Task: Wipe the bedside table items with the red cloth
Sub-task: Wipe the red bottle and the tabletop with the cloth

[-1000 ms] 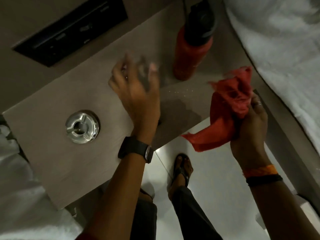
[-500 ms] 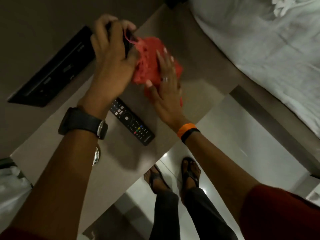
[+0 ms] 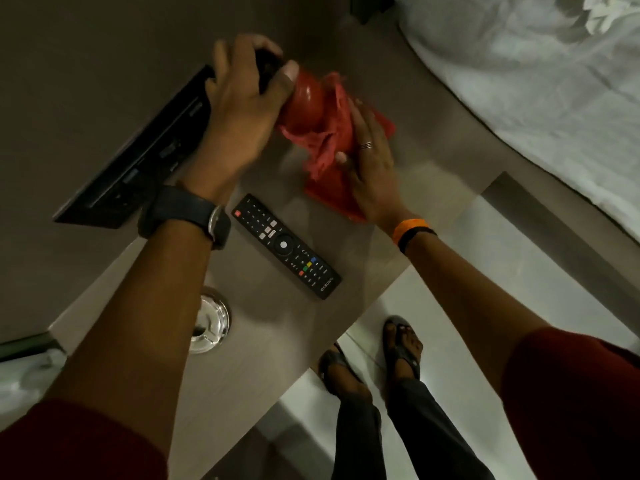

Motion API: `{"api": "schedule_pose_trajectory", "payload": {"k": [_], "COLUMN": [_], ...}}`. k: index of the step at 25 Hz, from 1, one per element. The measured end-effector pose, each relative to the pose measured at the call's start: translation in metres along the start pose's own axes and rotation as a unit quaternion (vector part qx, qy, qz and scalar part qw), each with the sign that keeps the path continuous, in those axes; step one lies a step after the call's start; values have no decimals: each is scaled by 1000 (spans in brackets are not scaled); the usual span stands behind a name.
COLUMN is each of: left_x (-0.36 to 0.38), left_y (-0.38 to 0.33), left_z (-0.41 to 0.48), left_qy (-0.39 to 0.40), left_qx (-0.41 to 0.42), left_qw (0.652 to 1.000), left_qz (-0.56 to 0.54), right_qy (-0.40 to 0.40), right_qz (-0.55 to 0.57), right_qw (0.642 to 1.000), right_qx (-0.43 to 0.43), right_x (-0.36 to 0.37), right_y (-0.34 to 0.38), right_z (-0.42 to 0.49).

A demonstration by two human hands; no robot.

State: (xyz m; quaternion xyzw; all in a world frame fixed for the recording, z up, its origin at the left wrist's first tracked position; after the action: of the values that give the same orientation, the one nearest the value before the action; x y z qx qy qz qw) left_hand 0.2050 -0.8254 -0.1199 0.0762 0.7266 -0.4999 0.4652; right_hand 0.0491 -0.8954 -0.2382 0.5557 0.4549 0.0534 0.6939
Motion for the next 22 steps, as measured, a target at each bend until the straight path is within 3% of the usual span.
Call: {"api": "schedule_pose_trajectory", "payload": {"k": [3, 6, 10, 13, 15, 16, 19, 22], "left_x": [-6, -8, 3, 11, 16, 19, 20, 18], "left_y": [8, 8, 17, 28, 35, 34, 17, 15], "left_z": [11, 19, 11, 12, 21, 24, 25, 22], "left_qy": [45, 68, 54, 38, 66, 89, 134, 89], "left_qx": [3, 51, 26, -82, -170, -176, -70, -28], "left_qw": [995, 990, 997, 995, 983, 980, 988, 995], "left_qz": [84, 108, 58, 29, -1, -28, -34, 36], "right_qy": [39, -5, -27, -27, -15, -11, -29, -56], "right_qz": [23, -21, -116, -152, -122, -112, -143, -163], "right_qw": [998, 998, 982, 985, 992, 994, 988, 970], "right_qx": [35, -51, -145, -78, -10, 4, -57, -173], "right_x": [-9, -12, -6, -20, -28, -30, -25, -14], "right_y": [-11, 29, 50, 4, -22, -25, 5, 45], "right_z": [3, 13, 15, 3, -1, 1, 11, 19]}}
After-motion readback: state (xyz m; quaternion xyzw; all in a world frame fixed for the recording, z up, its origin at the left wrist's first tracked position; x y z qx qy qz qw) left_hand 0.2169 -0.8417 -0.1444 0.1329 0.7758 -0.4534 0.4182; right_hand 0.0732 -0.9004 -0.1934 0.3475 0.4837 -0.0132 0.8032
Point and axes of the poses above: each hand's wrist, its own z-axis towards the middle knuckle, its own x-axis out of the palm, y = z × x, the point moved 6 cm from there along z, towards the middle knuckle, and after that the axes turned 4 degrees about z, right-handed, at the moved point
